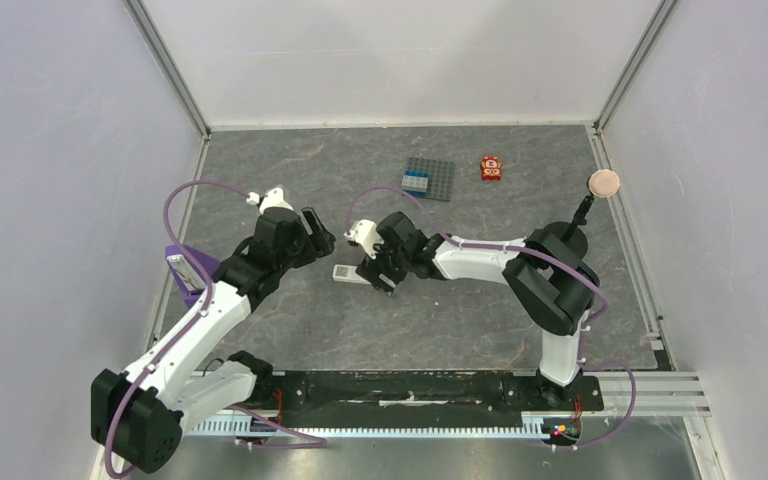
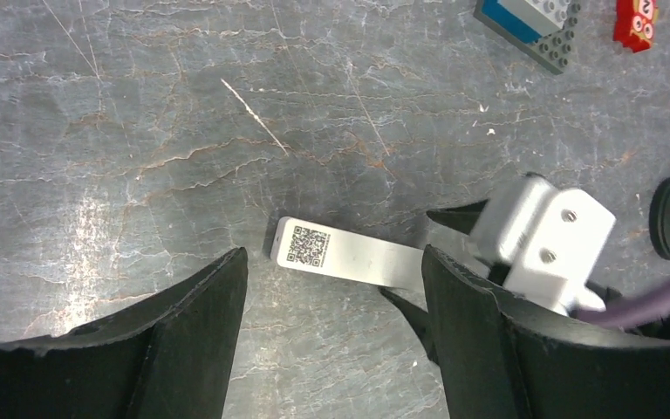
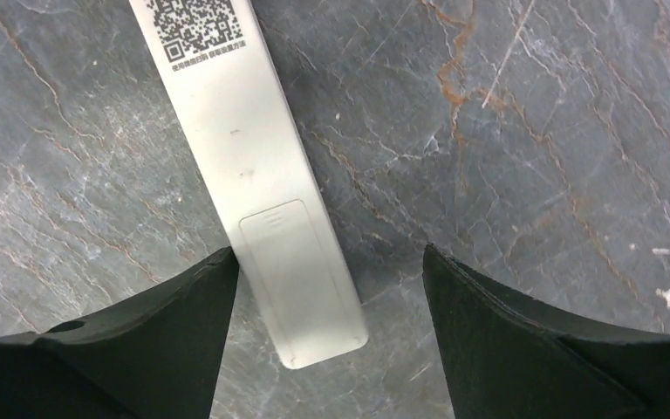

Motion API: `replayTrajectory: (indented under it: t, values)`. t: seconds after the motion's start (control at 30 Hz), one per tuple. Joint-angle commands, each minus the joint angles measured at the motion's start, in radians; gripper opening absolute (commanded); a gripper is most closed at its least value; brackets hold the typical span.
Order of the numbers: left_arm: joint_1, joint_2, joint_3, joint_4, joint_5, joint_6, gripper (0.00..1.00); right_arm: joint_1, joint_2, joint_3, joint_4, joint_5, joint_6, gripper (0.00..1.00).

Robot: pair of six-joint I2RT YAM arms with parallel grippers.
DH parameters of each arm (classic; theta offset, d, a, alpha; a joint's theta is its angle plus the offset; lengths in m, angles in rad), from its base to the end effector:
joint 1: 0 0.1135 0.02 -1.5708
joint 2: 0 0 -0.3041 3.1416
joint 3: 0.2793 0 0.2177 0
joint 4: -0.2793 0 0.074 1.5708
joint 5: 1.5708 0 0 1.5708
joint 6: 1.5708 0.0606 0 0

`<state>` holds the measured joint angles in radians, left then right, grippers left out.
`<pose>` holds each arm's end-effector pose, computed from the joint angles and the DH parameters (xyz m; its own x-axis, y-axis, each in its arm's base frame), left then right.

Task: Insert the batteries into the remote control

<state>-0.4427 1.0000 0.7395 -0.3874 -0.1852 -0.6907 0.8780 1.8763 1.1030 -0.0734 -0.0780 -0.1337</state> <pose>0.1673 -0.0670 0.2929 -0.6041 -0.4066 -0.6854 -0.1251 0.8978 -0.4223 0.2469 0.3048 0.1996 -0.3675 -0.6508 -0.6643 -0.8567 0.5149 -0.0305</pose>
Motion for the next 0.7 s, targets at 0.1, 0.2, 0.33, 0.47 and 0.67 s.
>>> replayTrajectory:
  t: [0.1, 0.2, 0.33, 0.47, 0.67]
  values:
    - [0.001, -0.087, -0.021, -0.006, 0.004, -0.021, 0.79, -0.041, 0.095, 0.118, -0.179, -0.176, -0.141, 0.60]
    - [0.002, -0.107, -0.043, 0.014, 0.024, -0.026, 0.79, -0.042, 0.110, 0.107, -0.175, -0.194, -0.104, 0.40]
    - [0.002, -0.136, -0.086, 0.036, 0.045, -0.042, 0.79, -0.049, 0.071, 0.036, -0.060, -0.227, 0.015, 0.24]
    - [0.002, -0.184, -0.144, 0.084, 0.078, -0.050, 0.79, -0.090, 0.003, -0.036, 0.093, -0.313, 0.230, 0.21]
    - [0.002, -0.228, -0.208, 0.203, 0.155, -0.072, 0.79, -0.144, -0.072, -0.128, 0.363, -0.585, 0.612, 0.21]
